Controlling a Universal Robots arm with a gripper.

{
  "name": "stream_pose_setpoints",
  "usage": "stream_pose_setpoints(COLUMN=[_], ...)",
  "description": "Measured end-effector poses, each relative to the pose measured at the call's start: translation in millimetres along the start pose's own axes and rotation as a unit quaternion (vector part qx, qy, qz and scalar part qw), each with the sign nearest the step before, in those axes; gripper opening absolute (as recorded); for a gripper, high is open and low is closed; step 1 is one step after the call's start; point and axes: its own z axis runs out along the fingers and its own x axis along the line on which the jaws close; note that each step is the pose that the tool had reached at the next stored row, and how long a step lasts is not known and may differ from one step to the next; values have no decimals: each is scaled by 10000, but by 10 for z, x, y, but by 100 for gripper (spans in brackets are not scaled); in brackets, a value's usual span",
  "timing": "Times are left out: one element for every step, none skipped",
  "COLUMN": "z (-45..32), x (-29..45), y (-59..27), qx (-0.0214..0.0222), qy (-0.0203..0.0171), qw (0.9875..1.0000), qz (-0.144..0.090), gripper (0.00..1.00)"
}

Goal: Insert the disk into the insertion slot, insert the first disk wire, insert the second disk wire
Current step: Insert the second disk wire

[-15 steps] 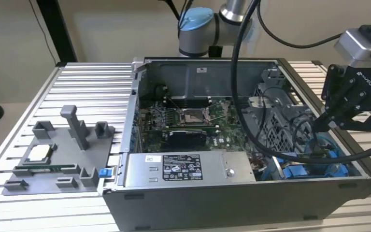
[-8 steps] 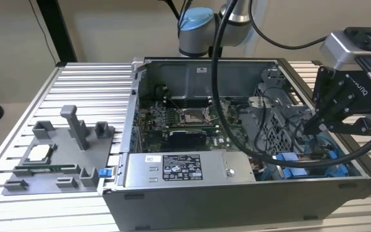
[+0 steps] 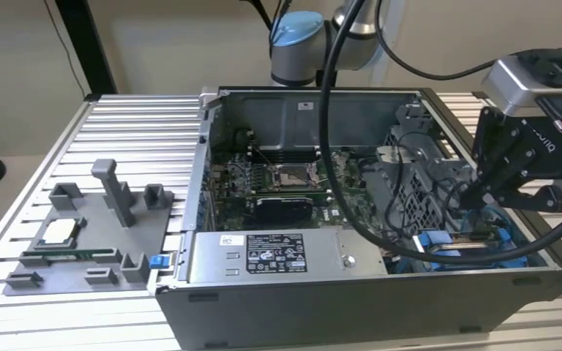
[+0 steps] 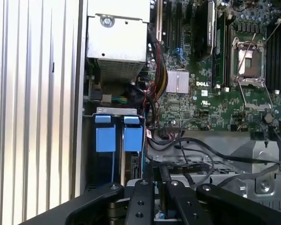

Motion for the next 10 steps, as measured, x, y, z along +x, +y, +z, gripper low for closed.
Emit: stream_pose_setpoints(z=[5, 11, 17, 23, 29, 35, 41, 48, 54, 61], x=[6, 12, 18, 24, 30, 36, 43, 49, 55, 62], y=[0, -1, -1, -2, -2, -3, -3, -4, -4, -4], qx=[7, 13, 18, 23, 29, 34, 39, 43, 47, 52], qy=[5, 9, 12, 16, 20, 23, 28, 31, 34, 38], qw=[10000, 10000, 10000, 10000, 10000, 10000, 9999, 9999, 9999, 9999], qz=[-13, -27, -41, -53, -67, -80, -93, -106, -116, -128], gripper=[0, 0, 0, 0, 0, 0, 0, 0, 0, 0])
